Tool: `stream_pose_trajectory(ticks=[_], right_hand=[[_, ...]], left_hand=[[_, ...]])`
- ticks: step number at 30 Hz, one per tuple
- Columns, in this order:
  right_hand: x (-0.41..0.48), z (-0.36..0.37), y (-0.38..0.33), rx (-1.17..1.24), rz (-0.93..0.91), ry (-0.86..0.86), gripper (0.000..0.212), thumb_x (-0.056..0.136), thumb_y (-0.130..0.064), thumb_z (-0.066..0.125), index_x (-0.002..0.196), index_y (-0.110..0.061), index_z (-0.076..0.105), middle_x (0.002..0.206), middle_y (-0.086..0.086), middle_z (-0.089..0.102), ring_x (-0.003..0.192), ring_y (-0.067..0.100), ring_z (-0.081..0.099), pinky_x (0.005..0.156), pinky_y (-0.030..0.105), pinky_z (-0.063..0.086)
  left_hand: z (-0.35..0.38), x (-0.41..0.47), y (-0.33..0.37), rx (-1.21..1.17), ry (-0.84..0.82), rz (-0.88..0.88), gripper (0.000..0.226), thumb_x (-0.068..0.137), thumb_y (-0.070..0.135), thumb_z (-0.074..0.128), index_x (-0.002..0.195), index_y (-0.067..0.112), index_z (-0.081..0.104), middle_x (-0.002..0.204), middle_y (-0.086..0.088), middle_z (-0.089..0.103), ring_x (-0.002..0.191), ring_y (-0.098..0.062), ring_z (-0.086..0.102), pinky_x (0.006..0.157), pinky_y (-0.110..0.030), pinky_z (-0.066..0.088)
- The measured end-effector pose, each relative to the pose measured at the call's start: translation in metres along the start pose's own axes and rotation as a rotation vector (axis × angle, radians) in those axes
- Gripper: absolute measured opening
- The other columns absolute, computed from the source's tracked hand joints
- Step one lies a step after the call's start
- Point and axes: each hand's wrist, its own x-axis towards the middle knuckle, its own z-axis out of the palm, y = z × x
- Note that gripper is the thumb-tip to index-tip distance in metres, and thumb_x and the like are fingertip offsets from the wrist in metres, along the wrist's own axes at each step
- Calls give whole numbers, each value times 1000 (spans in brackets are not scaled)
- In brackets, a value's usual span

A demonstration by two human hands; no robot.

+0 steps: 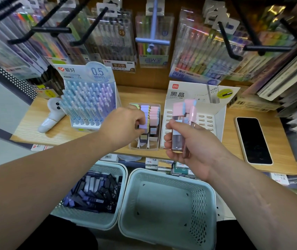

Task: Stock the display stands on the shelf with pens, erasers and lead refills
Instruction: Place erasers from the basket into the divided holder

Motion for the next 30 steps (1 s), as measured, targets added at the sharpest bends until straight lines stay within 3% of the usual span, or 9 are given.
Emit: stream_pose_trajectory(ticks=[5, 10, 16, 19, 23, 26, 30], right_hand=[[-4, 2, -1, -68, 30, -56, 15, 94, -34, 68, 97, -19, 71, 66, -1, 66, 57, 10, 63, 45, 20, 47], [-4, 2, 0, -47, 31, -54, 17, 93, -33, 70, 96, -17, 72, 65, 0, 66, 56, 12, 63, 47, 22, 50], [-2, 4, 1, -8, 16, -62, 26, 92, -16, 68, 115, -3, 69, 70, 7, 66, 59, 15, 64, 50, 25, 53], [-1, 4, 1, -2, 17, -83, 28, 92, -13, 67, 116, 0, 68, 73, 9, 66, 62, 17, 64, 52, 26, 54], [0, 5, 4, -33, 22, -138, 28, 92, -15, 68, 117, -1, 69, 76, 9, 66, 63, 18, 64, 53, 26, 55], [-1, 6, 4, -82, 29, -181, 23, 92, -17, 69, 113, -6, 72, 78, 8, 68, 63, 15, 65, 52, 25, 55], [-4, 10, 6, -88, 21, -185, 28, 95, -30, 67, 110, -7, 71, 77, 8, 69, 63, 14, 66, 51, 24, 55]], left_hand=[[1, 0, -1, -19, 2, 0, 15, 76, 22, 85, 79, 17, 71, 72, 4, 63, 69, -16, 61, 66, -38, 54], [0, 0, -2, -20, 1, 14, 13, 75, 23, 85, 80, 16, 76, 75, 2, 67, 69, -17, 62, 68, -39, 55], [-11, 4, 3, -30, -71, -71, 30, 70, 30, 88, 81, 28, 60, 76, 13, 59, 74, -11, 57, 70, -36, 53], [-14, 4, 4, -73, -37, -82, 26, 72, 28, 86, 85, 31, 63, 76, 13, 61, 74, -8, 59, 71, -36, 54], [-25, 4, 24, -403, 65, -236, 9, 91, 27, 70, 98, 23, 72, 75, 7, 67, 63, -1, 58, 67, -27, 51], [-31, 6, 45, -781, -39, -384, 12, 98, 22, 62, 93, 17, 72, 72, 5, 68, 54, -12, 56, 48, -20, 43], [-36, 6, 48, -969, -87, -396, 5, 94, 7, 66, 95, 8, 71, 63, -2, 65, 52, -14, 56, 45, -22, 43]])
